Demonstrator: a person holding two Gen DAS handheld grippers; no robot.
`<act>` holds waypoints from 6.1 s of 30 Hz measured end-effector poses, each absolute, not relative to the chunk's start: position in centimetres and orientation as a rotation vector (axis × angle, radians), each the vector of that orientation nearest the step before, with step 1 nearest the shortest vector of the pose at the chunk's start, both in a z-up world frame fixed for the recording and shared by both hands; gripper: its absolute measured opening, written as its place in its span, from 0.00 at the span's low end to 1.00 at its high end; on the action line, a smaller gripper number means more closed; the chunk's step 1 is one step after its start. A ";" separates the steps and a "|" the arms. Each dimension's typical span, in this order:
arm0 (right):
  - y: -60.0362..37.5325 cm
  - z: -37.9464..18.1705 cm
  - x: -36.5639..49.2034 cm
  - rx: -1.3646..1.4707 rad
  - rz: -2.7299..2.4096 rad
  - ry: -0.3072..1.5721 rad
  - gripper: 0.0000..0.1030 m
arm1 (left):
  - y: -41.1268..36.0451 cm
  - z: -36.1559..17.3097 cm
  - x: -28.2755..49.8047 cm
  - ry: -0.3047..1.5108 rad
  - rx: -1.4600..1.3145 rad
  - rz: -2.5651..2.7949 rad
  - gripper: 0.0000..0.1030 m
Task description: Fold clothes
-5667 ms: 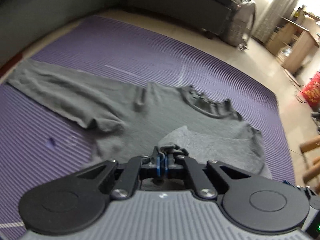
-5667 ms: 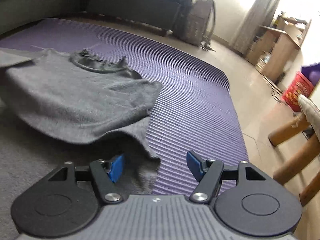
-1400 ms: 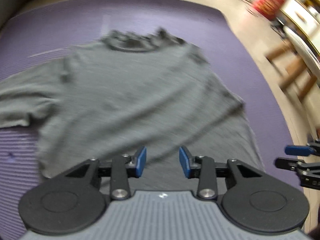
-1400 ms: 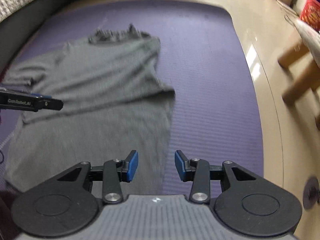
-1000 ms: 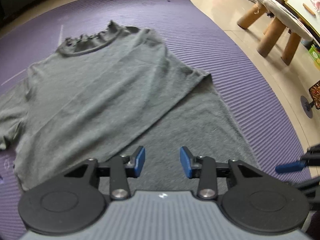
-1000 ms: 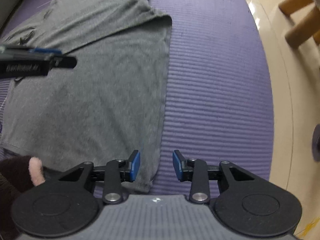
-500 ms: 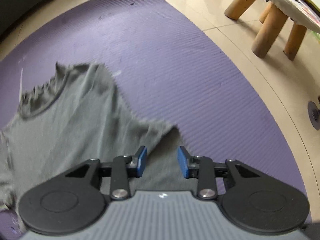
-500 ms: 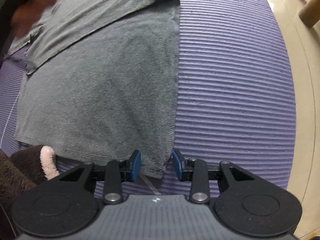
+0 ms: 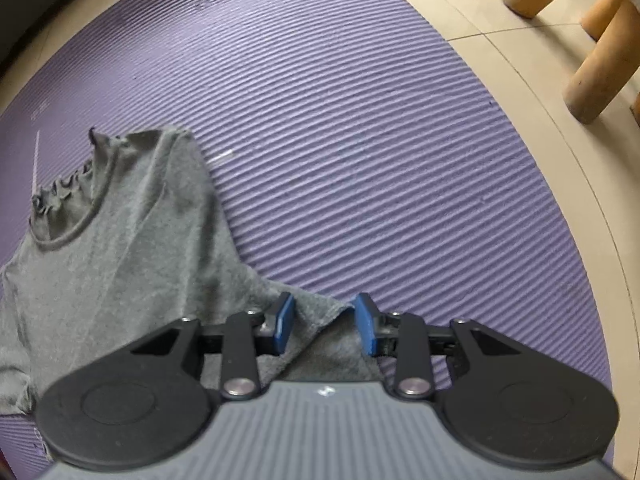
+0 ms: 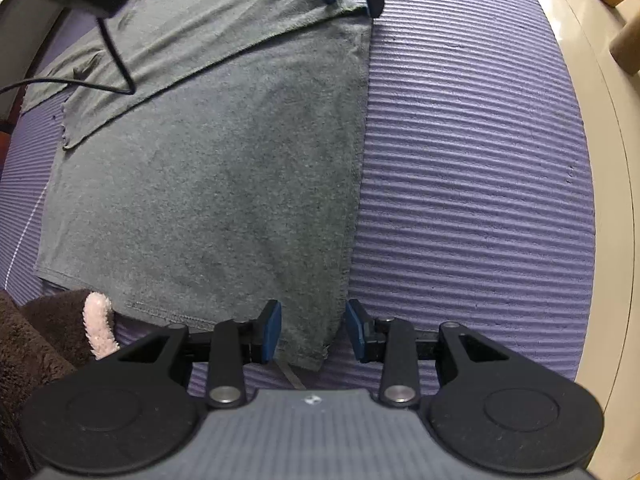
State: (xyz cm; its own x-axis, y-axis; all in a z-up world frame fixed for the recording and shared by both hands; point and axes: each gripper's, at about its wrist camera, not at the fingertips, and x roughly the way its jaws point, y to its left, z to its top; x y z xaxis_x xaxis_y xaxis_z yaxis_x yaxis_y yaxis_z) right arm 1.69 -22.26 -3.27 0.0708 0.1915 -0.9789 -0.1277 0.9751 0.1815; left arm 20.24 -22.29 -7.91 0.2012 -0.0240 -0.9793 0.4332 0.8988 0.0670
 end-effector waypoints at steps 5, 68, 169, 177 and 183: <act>-22.4 -4.0 1.7 0.051 0.239 1.503 0.35 | -22.5 -7.9 20.2 1.333 0.368 -0.293 0.26; -14.6 -2.0 -1.1 -0.137 0.539 1.412 0.25 | -3.9 -6.0 19.5 1.279 0.005 -0.383 0.16; -18.6 -1.6 7.5 0.088 0.318 1.035 0.27 | -1.6 -4.5 6.9 1.312 -0.053 -0.423 0.44; -18.7 -2.0 10.0 0.170 0.364 0.994 0.15 | -2.5 -4.4 7.7 1.188 -0.128 -0.579 0.24; -16.6 -3.2 11.4 0.149 0.430 1.029 0.15 | -3.6 -6.3 7.9 1.265 -0.040 -0.633 0.21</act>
